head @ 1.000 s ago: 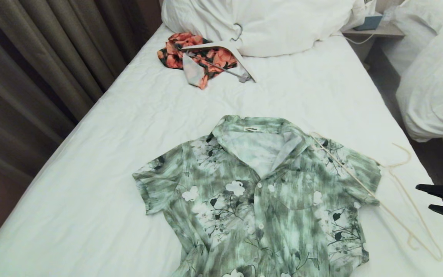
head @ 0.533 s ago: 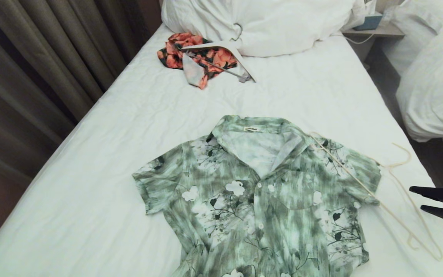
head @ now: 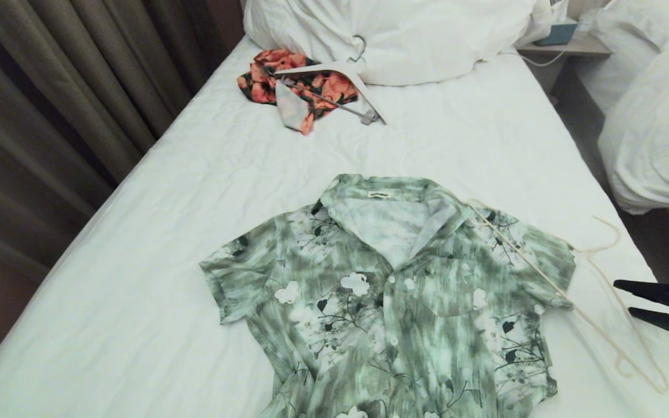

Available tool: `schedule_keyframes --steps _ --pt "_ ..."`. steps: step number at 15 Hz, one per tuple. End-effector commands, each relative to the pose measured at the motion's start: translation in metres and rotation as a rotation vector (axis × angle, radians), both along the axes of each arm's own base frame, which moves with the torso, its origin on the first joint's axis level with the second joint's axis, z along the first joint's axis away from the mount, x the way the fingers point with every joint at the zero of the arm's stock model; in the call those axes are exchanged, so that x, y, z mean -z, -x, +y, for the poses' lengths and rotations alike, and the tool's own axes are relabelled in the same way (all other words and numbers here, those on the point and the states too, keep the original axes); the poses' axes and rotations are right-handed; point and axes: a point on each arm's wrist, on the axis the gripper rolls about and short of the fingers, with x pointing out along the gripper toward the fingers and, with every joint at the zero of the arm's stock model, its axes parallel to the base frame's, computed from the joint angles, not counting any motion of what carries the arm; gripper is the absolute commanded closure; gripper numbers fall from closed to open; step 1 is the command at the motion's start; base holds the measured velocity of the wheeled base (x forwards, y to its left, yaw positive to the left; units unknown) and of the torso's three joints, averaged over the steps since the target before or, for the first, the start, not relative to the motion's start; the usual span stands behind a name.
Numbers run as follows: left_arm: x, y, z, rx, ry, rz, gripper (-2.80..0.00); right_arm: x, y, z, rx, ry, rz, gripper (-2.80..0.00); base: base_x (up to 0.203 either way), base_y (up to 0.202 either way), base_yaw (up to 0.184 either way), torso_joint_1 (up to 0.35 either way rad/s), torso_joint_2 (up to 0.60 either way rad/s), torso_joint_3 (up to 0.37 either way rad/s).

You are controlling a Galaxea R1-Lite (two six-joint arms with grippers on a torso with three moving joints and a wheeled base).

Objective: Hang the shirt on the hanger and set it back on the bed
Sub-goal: Lift the shirt and hanger

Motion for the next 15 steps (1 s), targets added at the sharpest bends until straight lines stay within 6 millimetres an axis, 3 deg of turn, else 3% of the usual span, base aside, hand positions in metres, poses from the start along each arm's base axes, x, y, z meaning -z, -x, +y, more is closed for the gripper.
schedule_keyframes --steps 1,5,15 --pt "0.0 0.0 0.0 0.0 0.0 0.002 0.0 0.013 -0.007 -0.004 -0.014 -0.019 0.008 -2.8 0.0 0.0 0.0 0.0 0.0 0.0" --pt "0.0 0.0 0.0 0.0 0.0 0.002 0.0 0.025 -0.014 -0.006 -0.101 -0.073 -0.025 -2.8 0.0 0.0 0.0 0.0 0.0 0.0" --pt "0.0 0.0 0.0 0.0 0.0 0.002 0.0 0.023 -0.03 0.015 -0.226 -0.059 -0.085 -2.8 0.0 0.0 0.0 0.0 0.0 0.0"
